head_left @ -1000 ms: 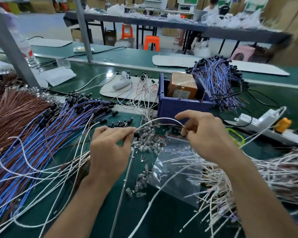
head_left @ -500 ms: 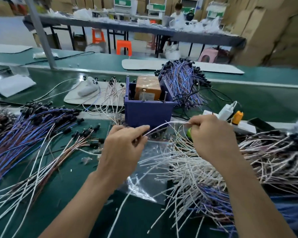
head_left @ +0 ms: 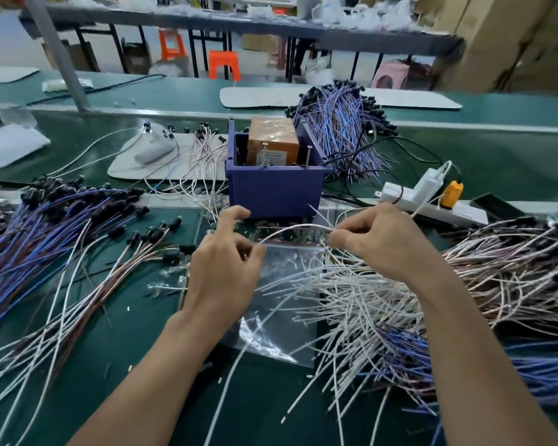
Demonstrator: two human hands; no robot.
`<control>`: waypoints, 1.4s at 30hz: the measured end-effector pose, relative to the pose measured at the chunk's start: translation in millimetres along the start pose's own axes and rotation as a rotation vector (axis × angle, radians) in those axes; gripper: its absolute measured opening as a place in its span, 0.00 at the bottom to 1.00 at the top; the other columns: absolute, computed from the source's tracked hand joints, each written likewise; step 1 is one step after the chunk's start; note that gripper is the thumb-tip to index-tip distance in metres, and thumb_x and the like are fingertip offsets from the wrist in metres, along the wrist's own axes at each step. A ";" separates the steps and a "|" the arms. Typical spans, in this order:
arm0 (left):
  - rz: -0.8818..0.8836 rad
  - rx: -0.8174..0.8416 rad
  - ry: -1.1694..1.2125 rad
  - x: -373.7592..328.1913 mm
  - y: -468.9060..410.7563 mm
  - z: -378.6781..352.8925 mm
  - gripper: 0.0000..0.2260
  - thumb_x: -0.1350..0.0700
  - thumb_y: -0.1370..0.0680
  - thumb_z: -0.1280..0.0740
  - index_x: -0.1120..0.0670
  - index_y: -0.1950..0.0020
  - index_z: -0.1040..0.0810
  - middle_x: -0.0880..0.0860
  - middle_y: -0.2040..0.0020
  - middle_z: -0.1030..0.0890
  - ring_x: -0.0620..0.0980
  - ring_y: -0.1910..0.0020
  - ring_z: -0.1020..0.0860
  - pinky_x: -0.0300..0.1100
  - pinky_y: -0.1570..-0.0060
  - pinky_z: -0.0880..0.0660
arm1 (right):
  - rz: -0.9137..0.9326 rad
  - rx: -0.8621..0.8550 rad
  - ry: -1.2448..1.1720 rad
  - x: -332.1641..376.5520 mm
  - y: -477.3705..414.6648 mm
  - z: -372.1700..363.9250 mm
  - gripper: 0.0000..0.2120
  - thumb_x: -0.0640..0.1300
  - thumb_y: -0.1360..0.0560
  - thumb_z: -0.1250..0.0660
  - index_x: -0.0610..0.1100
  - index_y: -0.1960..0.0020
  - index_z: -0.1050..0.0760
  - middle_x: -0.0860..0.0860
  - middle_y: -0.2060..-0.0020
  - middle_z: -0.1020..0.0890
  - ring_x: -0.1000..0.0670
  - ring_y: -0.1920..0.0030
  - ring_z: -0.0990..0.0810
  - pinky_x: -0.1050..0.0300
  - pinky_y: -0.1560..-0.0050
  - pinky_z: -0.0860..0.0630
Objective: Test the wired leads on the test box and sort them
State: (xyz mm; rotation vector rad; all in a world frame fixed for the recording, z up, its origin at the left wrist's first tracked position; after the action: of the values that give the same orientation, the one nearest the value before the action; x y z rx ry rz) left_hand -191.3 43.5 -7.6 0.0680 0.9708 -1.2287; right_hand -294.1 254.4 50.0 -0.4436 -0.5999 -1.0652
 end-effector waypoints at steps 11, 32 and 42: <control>-0.066 -0.037 0.004 2.0 -2.5 5.4 0.04 0.52 0.19 0.29 0.47 0.48 0.14 0.33 0.61 0.25 0.46 0.54 0.25 0.30 0.55 0.33 | 0.088 -0.175 -0.013 11.6 -9.7 -8.4 0.07 0.44 0.25 0.27 0.56 0.57 0.13 0.59 0.70 0.16 0.60 0.73 0.23 0.69 0.69 0.29; -0.004 0.131 0.132 8.3 -7.6 -2.3 0.07 0.47 0.24 0.30 0.44 0.58 0.13 0.40 0.69 0.18 0.41 0.67 0.23 0.30 0.66 0.30 | 0.171 -0.152 -0.095 13.4 6.0 -49.9 0.06 0.43 0.29 0.25 0.51 0.64 0.17 0.63 0.74 0.20 0.60 0.73 0.23 0.71 0.72 0.33; -0.035 0.136 0.201 4.7 -4.8 3.4 0.14 0.53 0.28 0.25 0.36 0.47 0.15 0.46 0.73 0.23 0.41 0.75 0.30 0.29 0.69 0.32 | 0.096 -0.033 -0.175 7.7 5.8 -51.9 0.07 0.45 0.28 0.28 0.51 0.65 0.17 0.54 0.77 0.22 0.57 0.78 0.31 0.60 0.75 0.34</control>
State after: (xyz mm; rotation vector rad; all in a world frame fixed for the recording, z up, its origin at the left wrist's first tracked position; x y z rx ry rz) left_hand -193.1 36.3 -6.5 0.2872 1.0649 -1.3372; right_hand -273.7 220.3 15.3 -0.5929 -0.7099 -0.9518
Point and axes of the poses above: each hand's wrist, its own y-axis away from the middle knuckle, its own z-axis out of the back of the hand, x = y × z, the point moved 3 cm from there along -y, towards the middle knuckle
